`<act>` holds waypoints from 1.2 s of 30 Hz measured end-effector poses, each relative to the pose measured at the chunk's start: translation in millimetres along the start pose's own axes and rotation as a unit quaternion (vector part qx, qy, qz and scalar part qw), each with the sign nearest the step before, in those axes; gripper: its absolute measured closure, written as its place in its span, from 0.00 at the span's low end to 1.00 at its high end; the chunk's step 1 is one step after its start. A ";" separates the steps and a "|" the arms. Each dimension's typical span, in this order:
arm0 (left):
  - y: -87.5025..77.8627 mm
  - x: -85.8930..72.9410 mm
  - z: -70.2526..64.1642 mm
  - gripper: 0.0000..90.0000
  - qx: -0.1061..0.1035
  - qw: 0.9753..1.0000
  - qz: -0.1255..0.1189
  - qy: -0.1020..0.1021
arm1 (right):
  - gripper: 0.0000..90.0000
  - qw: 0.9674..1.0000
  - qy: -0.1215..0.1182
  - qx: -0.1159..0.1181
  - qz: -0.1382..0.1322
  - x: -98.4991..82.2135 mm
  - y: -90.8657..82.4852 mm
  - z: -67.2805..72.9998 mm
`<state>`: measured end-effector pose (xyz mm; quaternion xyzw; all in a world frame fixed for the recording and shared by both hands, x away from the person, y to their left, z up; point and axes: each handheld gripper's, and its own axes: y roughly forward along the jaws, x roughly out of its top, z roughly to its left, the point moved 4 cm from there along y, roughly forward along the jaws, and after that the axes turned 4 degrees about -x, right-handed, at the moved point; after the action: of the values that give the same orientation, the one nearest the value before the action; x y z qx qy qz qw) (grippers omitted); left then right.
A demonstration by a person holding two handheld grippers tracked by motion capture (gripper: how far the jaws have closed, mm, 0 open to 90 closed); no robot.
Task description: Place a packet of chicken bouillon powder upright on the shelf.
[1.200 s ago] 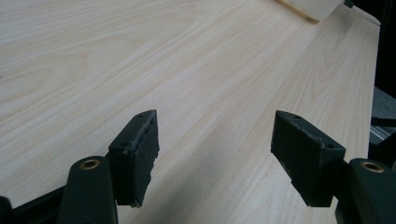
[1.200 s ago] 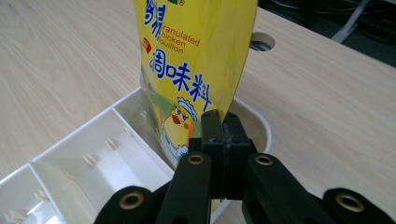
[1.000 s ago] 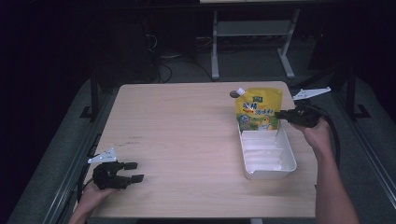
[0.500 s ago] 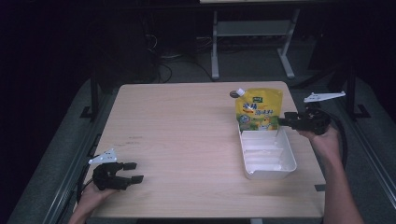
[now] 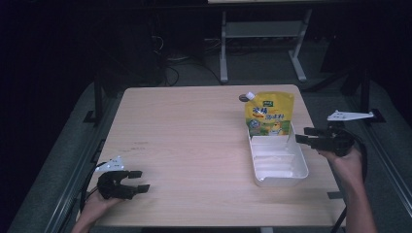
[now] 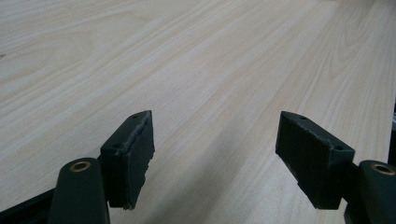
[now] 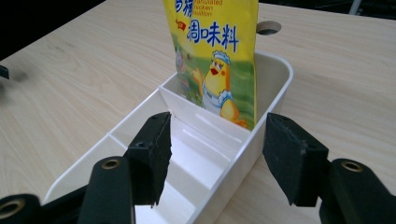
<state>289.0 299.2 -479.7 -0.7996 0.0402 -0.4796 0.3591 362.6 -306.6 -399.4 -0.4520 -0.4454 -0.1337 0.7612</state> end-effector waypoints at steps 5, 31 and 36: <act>0.7 -0.7 -0.4 0.30 0.003 1.000 0.004 0.003 | 0.44 1.000 0.003 -0.001 -0.001 -12.0 -7.2 2.9; 4.1 -4.1 -3.4 0.30 0.010 1.000 0.019 0.011 | 0.40 0.999 0.044 0.004 -0.024 -78.5 -36.6 12.4; 4.6 -3.8 -3.8 0.30 0.010 1.000 0.018 0.012 | 0.39 0.998 0.048 0.000 -0.038 -88.8 -47.4 16.4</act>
<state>285.2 295.3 -484.2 -0.7896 0.0542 -0.4828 0.3748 274.3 -337.3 -440.2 -0.4280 -0.4246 -0.1839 0.7763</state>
